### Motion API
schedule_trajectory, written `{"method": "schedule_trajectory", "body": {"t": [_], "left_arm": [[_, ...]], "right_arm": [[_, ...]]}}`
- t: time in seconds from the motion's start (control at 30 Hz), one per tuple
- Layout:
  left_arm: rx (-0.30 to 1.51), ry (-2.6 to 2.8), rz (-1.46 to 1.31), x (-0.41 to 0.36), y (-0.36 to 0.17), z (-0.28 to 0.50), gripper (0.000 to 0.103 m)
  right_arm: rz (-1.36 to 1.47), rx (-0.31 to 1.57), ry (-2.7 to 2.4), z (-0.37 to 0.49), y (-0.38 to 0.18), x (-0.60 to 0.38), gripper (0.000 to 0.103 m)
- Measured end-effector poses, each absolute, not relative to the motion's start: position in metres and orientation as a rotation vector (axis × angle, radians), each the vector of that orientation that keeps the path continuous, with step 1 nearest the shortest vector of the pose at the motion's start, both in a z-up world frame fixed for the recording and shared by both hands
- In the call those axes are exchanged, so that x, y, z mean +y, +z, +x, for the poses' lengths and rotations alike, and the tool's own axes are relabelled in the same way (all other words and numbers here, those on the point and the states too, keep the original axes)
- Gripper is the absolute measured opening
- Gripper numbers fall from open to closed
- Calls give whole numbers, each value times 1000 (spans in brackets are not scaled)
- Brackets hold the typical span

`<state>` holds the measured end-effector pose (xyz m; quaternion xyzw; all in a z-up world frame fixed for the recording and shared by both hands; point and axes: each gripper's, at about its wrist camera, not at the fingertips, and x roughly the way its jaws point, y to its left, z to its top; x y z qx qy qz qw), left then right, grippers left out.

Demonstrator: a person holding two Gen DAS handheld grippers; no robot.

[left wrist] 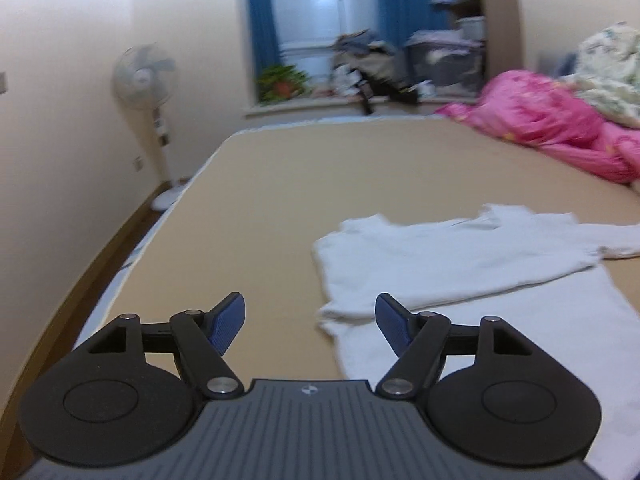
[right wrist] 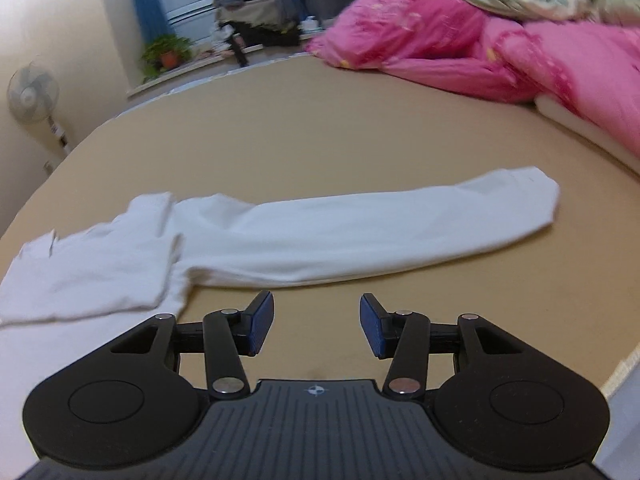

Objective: Fold small clothes

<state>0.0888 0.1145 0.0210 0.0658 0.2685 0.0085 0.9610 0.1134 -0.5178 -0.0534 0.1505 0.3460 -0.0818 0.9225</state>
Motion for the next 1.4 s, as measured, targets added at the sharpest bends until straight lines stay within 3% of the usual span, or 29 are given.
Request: {"method": "schedule_trajectory", "body": {"t": [0.03, 0.13, 0.17, 0.43, 0.67, 1.07, 1.1, 1.17, 1.2, 1.4], "left_arm": [[558, 28, 128, 116, 19, 92, 77], [588, 37, 145, 116, 10, 104, 77], [600, 39, 170, 114, 6, 108, 77], [611, 54, 184, 122, -7, 121, 77], [635, 86, 155, 128, -7, 130, 77], [650, 69, 219, 117, -16, 136, 77], [649, 69, 218, 117, -16, 136, 77], [650, 67, 222, 117, -16, 136, 77], [649, 66, 226, 117, -16, 136, 77], [637, 56, 227, 119, -14, 134, 77]], "right_arm": [[329, 706, -191, 114, -57, -526, 46], [391, 701, -239, 120, -67, -550, 22], [415, 692, -263, 121, -71, -560, 19], [734, 568, -459, 120, -102, -641, 21], [884, 527, -496, 133, -131, -668, 32], [801, 528, -598, 167, -151, -669, 31], [804, 523, -606, 167, -151, -670, 29], [811, 517, -633, 169, -152, -672, 12], [817, 513, -640, 169, -152, -673, 9], [779, 436, -676, 174, -132, -661, 4]]}}
